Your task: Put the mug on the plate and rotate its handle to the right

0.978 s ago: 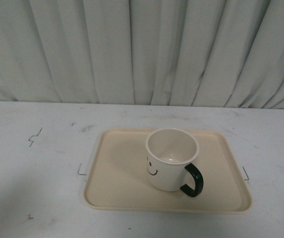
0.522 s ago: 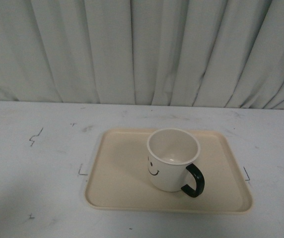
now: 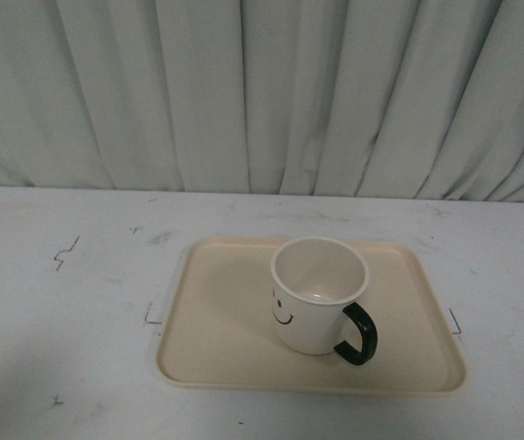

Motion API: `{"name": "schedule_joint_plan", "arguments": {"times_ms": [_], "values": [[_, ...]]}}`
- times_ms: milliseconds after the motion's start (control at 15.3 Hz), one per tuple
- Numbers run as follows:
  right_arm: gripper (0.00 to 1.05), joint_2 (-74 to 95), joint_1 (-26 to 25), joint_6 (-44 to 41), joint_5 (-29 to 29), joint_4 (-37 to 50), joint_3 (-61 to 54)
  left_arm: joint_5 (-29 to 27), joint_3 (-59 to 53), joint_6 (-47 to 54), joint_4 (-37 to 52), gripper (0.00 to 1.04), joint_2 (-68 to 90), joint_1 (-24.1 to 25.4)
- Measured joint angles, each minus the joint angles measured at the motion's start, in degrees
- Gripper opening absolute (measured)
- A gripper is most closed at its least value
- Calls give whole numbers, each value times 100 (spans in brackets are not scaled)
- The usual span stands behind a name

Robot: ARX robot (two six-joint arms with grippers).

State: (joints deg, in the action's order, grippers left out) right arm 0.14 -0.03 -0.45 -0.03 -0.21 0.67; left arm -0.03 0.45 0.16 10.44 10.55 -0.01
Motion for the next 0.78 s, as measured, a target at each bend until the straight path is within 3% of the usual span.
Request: {"name": "schedule_joint_plan", "arguments": {"times_ms": [65,130,326,391,587,652,717,783], "values": [[98,0,0,0,0,0,0,0,2,0,-87,2,-92,0],[98,0,0,0,2,0,0,13,4,2,-960,2,-656,0],[98,0,2,0,0,2,0,0,2,0,-1091,2,-1019,0],[98,0,2,2,0,0,0,2,2,-4,-1060,8,-1029,0],[98,0,2,0,0,2,0,2,2,-4,-1062,44,-1029,0],[98,153,-68,-122,-310,-575,164,0,2,-4,-1064,55,-1029,0],[98,1067,22,-352,-605,-901,529,9,2,-4,-1060,67,-1029,0],[98,1943,306,-514,-603,-540,935,4,2,-4,-1060,80,-1029,0]]}}
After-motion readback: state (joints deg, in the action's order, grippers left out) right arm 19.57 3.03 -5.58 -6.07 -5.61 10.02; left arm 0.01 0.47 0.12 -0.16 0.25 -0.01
